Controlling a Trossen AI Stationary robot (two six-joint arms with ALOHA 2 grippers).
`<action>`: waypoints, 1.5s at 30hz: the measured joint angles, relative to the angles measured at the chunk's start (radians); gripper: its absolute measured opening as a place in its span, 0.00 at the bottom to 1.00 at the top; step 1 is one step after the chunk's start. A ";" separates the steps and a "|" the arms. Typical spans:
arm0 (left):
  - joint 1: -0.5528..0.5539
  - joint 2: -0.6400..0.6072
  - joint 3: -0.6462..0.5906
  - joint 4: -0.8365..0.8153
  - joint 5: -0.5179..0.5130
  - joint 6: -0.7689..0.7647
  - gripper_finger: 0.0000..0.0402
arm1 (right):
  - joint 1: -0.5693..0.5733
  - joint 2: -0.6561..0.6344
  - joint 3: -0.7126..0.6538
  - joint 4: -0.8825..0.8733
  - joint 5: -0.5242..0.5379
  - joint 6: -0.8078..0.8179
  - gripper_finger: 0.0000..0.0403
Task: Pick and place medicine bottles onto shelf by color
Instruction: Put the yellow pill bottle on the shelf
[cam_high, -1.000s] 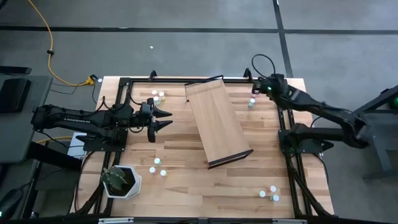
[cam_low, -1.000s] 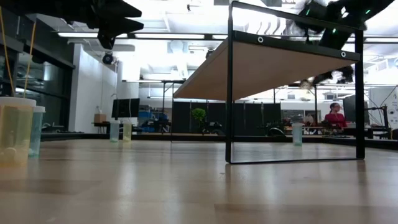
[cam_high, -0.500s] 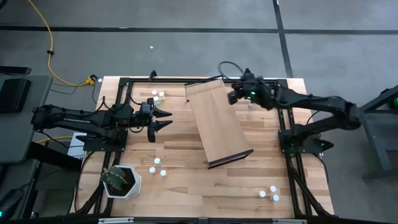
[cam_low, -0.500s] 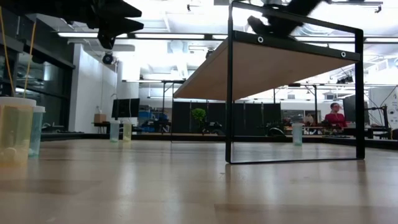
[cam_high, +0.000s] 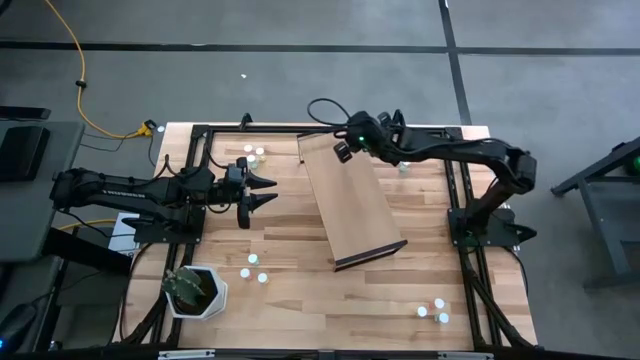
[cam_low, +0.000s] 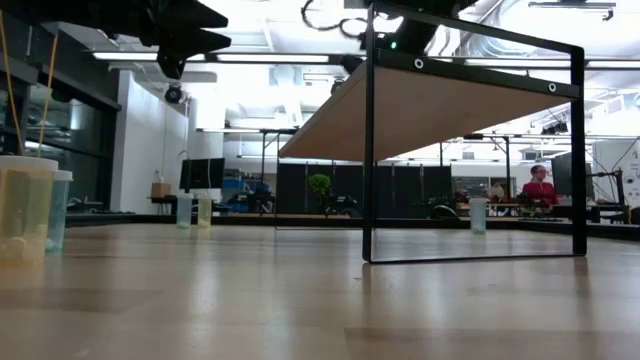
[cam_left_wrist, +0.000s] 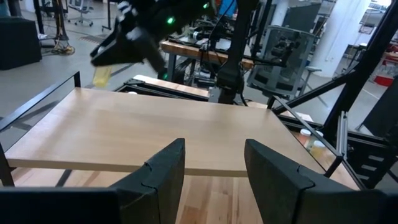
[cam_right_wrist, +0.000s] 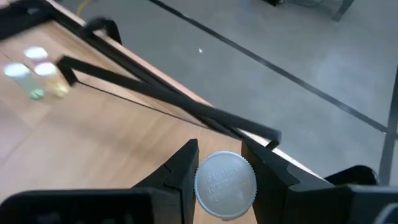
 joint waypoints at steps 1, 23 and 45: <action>0.000 0.000 0.000 0.000 0.000 0.000 0.39 | -0.004 0.013 0.003 -0.002 -0.001 0.004 0.25; 0.000 0.000 0.000 0.000 0.001 -0.016 0.39 | -0.060 0.038 0.005 -0.039 -0.063 0.128 0.25; 0.000 0.000 0.000 -0.001 0.001 -0.016 0.39 | -0.060 0.038 0.005 -0.039 -0.085 0.092 0.29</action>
